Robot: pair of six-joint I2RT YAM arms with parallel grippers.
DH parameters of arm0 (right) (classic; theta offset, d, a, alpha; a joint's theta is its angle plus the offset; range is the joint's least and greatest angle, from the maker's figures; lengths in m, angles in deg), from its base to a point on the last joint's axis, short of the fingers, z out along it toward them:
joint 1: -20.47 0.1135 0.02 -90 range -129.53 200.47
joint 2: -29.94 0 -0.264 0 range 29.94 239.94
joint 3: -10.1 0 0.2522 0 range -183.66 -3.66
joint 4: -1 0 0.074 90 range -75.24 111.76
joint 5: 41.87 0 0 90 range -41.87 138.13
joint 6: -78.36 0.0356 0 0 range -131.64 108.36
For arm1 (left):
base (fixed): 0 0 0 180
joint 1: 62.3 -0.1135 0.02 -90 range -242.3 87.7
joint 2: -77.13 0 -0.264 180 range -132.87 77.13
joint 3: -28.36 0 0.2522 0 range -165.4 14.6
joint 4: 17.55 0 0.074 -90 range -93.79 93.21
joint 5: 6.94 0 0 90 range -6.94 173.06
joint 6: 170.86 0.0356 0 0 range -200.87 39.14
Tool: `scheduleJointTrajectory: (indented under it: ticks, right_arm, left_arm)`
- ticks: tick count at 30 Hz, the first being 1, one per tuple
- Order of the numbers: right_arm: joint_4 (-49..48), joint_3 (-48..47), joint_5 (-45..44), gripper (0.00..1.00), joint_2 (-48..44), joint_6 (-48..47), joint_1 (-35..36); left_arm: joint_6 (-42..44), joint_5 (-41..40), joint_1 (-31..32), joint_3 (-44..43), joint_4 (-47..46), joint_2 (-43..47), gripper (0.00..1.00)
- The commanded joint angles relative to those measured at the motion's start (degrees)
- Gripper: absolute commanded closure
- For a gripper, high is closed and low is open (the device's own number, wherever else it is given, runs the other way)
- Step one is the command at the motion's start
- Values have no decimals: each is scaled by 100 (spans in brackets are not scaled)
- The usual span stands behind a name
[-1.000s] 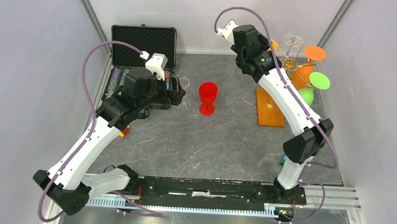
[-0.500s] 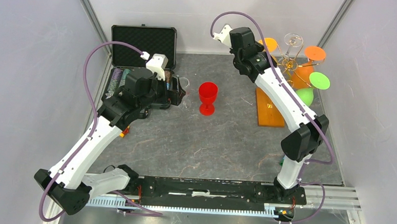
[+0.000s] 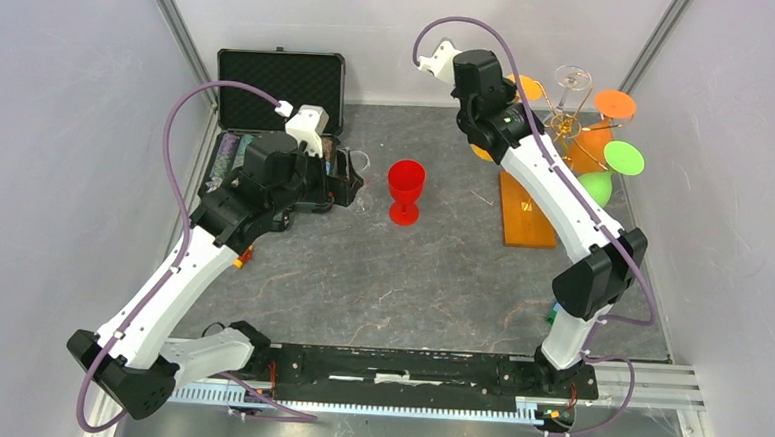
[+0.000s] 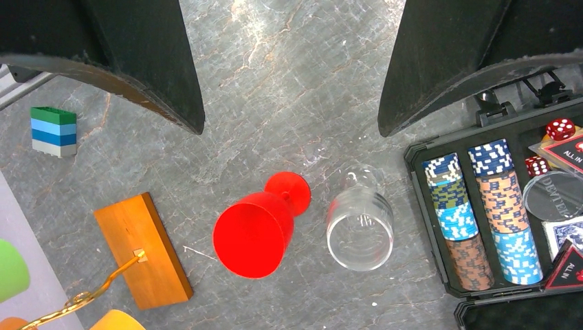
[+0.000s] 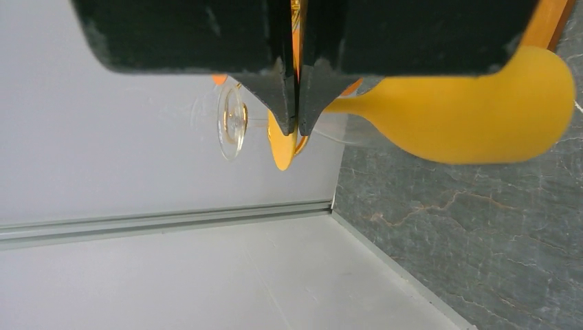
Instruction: Take the wine glass off the wine glass rack
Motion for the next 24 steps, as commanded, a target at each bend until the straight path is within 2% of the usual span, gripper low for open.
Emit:
scheduleJointTrajectory:
  ticks: [1,6,15,24]
  right_arm:
    - [-105,96,-151,100,-245,-15,0]
    - [-859,475,-497,100,-409,-486,4]
    - [-2120,596,-906,100,-414,-1610,2]
    - [-2441,607,-660,100,-243,-1860,-6]
  left_arm:
    - [-102,88,-22,27,-271,-9,0]
    - [-102,99,-21,34,-284,-5,0]
    - [-113,136,-30,54,-306,-21,0]
    - [-102,127,-26,62,-306,13,0]
